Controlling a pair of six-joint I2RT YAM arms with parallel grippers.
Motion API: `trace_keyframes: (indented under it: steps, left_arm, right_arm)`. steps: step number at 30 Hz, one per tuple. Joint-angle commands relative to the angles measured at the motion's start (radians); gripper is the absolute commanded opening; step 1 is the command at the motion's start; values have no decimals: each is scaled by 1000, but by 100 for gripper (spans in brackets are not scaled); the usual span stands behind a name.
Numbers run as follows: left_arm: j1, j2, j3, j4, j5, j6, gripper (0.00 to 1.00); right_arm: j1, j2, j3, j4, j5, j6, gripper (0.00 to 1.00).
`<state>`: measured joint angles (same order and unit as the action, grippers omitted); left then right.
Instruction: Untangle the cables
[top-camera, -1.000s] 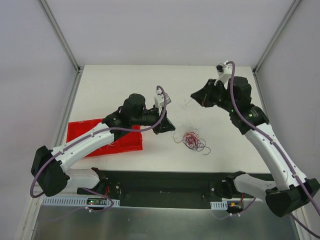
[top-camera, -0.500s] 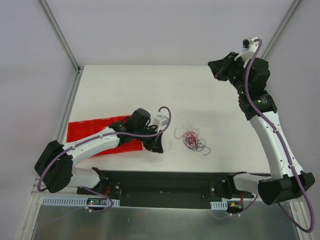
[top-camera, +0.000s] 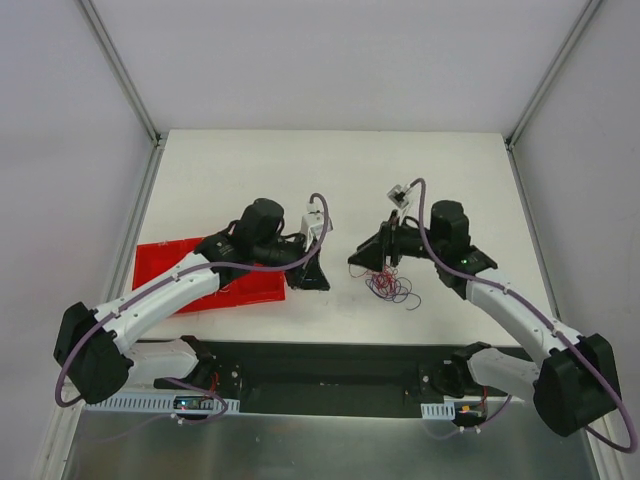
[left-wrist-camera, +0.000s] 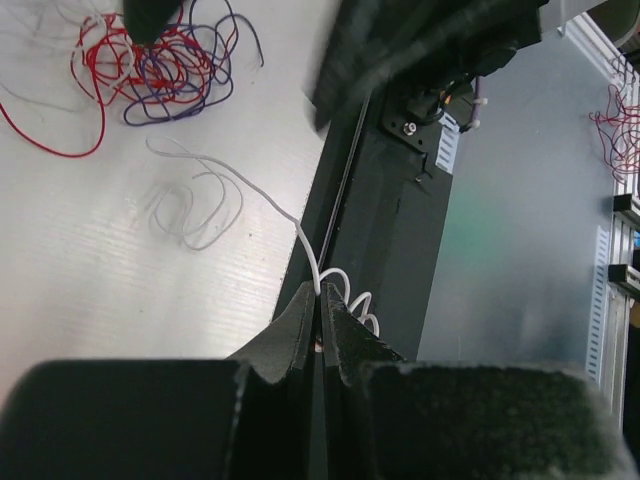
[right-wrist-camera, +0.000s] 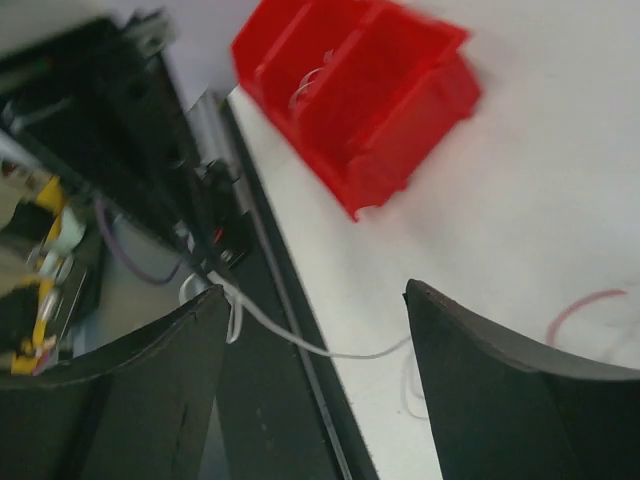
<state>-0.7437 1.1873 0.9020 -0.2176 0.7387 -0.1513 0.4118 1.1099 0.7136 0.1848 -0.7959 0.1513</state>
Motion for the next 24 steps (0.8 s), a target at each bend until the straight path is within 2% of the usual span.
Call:
trace_keyframes:
  steps: [1,5,9,14,17,21,24]
  left_arm:
    - [30,-37,69,-11,134,61,0]
    - [36,-55,92,-26,171,76,0]
    - [49,-71,112,-52,183,98,0]
    - [55,-87,121,-68,195,110,0]
    - [53,-87,124,-74,202,113,0]
    - [55,-92,117,-81,188,121,0]
    - [55,-80,109,-92,151,114,0]
  right_arm:
    - [110,-68,-6,189,-206,-70,75]
    - [174,-16,20,202,-247,-91,74]
    - [226,43,44,202,-290,-101,70]
    - [254,71,53,202,-290,-102,49]
    - [271,80,61,202,-281,-101,34]
    - [277,70,63,185,-220,-87,0]
    - [278,12,63,122,-85,-90,0]
